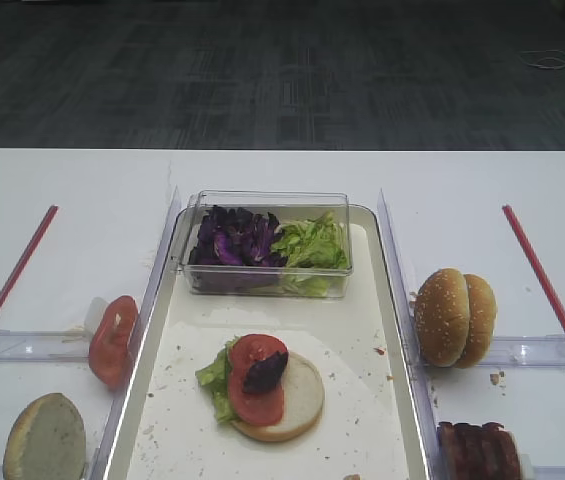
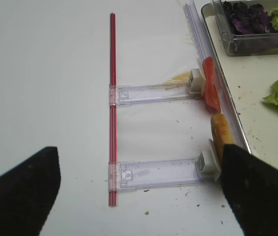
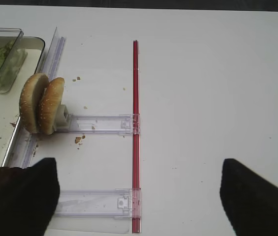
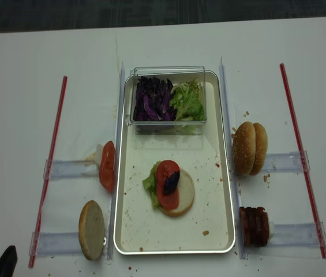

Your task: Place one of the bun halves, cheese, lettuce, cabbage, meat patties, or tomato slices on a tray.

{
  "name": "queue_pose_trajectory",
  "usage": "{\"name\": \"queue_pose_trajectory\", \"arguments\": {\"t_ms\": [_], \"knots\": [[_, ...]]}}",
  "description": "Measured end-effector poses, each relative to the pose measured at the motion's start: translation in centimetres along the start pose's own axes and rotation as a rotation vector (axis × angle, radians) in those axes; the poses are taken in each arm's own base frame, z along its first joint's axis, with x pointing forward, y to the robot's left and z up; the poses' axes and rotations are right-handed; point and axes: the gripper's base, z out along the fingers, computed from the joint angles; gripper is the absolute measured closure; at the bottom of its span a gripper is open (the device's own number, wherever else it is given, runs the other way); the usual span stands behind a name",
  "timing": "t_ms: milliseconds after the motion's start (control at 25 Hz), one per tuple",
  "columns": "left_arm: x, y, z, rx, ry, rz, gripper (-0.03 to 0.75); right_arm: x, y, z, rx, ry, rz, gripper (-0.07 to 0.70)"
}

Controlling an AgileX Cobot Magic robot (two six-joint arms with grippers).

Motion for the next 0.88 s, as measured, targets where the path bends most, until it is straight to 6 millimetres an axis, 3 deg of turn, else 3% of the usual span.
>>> {"name": "queue_pose_trajectory", "arguments": {"t_ms": [880], "knots": [[0.00,0.06,0.00,-0.006,0.000,-0.001,0.074,0.00,0.00,0.00,0.000,0.000,0.000,-0.053]]}}
